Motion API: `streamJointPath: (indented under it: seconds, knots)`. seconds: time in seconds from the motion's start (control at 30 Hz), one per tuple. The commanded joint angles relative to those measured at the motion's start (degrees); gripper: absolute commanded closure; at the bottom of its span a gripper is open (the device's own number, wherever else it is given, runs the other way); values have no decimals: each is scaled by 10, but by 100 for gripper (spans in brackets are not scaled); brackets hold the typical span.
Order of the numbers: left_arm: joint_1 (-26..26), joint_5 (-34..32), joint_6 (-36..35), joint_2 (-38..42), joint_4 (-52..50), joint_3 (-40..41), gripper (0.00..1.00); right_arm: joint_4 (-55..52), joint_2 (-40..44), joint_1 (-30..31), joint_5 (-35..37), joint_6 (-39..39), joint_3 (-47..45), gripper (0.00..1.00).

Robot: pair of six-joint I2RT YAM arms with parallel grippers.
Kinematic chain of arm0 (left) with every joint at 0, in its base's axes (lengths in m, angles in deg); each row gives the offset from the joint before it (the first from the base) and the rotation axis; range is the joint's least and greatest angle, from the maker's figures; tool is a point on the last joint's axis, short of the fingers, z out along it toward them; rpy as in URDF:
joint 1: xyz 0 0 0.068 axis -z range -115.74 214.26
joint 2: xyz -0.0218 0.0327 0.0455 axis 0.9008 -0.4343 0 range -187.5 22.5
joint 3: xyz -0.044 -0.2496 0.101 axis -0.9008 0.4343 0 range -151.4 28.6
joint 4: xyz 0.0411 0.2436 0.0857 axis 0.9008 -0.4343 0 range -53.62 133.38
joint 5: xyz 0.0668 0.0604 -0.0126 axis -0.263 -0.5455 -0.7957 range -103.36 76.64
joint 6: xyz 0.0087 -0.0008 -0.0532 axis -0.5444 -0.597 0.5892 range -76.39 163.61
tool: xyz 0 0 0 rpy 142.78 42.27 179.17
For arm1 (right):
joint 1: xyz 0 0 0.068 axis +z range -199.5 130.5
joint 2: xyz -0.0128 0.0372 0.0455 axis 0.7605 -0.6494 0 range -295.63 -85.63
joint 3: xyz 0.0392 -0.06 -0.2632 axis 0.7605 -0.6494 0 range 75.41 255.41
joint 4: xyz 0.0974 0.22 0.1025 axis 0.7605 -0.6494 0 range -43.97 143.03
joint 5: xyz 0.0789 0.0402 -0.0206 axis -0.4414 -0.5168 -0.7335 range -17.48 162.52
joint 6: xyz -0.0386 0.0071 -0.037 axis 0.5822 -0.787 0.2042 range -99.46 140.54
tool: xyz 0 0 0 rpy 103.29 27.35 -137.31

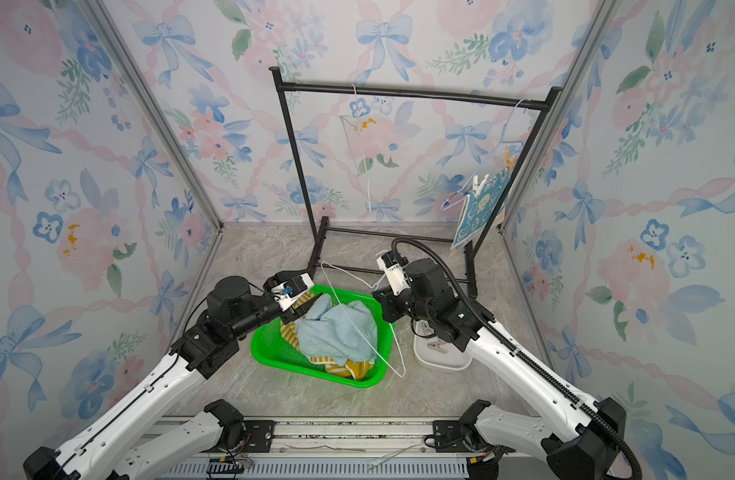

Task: Remove the clothespins securing towels to the hanger
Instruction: Place the hanger on the clothesline.

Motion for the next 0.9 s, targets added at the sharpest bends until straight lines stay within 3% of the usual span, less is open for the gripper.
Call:
streamJointPath:
  seconds: [0.0, 0.1, 0.3, 0.53, 0.87]
  knots:
    - [15, 56, -171, -27, 12, -22, 37, 9, -6, 13, -30, 21, 23, 100]
    - [33, 34, -243, -62, 4, -32, 37, 9, -12, 19, -39, 31, 26, 100]
    - [50, 5, -286, -110, -8, -54, 43, 13, -24, 32, -59, 47, 30, 100]
    - [60, -18, -305, -147, -19, -72, 66, 30, -31, 40, -85, 47, 28, 100]
    - [62, -30, -306, -142, -19, -70, 98, 45, -34, 42, -94, 38, 20, 100]
